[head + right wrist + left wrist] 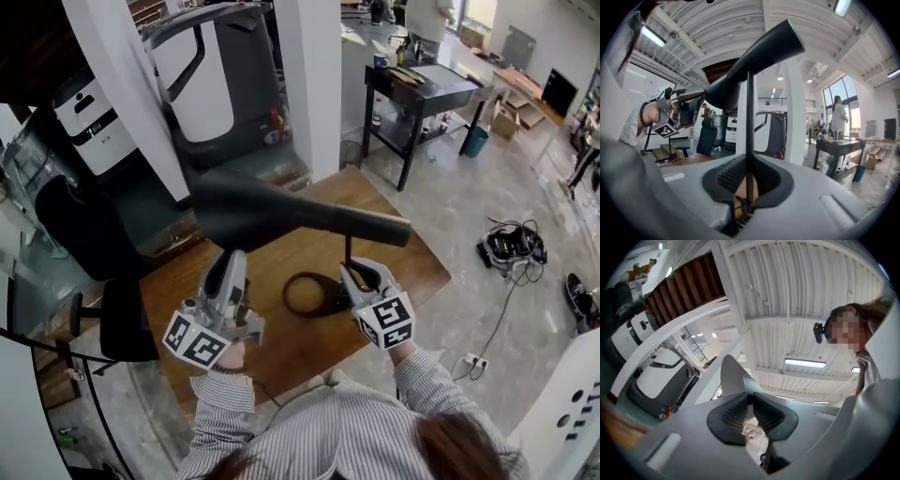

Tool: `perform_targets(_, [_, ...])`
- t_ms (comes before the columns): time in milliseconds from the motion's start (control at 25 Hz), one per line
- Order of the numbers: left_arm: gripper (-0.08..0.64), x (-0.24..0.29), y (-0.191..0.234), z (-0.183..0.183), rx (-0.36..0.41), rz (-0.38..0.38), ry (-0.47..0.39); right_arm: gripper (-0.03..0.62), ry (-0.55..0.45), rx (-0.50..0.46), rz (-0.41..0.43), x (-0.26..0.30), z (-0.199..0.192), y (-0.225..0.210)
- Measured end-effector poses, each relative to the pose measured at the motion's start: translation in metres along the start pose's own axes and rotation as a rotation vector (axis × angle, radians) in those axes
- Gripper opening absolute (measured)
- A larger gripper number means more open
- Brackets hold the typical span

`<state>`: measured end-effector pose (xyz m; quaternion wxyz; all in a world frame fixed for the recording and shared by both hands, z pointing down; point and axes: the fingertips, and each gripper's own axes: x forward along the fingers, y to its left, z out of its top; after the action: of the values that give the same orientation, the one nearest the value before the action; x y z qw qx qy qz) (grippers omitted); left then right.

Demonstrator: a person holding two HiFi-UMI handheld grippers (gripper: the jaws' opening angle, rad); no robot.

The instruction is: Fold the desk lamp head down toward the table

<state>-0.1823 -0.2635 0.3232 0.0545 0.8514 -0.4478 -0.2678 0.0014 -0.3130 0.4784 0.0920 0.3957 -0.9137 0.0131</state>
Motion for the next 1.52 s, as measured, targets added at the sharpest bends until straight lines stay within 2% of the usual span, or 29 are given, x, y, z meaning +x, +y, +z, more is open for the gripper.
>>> perform_targets(360, [0.039,-0.020,0.010,-0.066,-0.171,0.021,0.050,0.043,-0.007,0.008,-0.024,0.002,0.000,0.000])
perform_targets(720, [0.035,-0.027,-0.006,-0.127,-0.348,0.029,0.140,0.043,-0.019,0.012,-0.045,0.001,0.001,0.000])
perform_targets(920, [0.032,-0.028,-0.016,-0.149,-0.441,0.029,0.161,0.043,-0.021,0.011,-0.056,0.001,0.000,0.000])
perform_targets(1240, [0.026,-0.024,-0.029,-0.168,-0.516,-0.002,0.215,0.043,-0.023,0.014,-0.073,-0.001,-0.002,-0.002])
perform_targets(1520, [0.023,-0.023,-0.028,-0.167,-0.513,-0.004,0.226,0.043,-0.027,0.012,-0.078,0.001,0.000,-0.002])
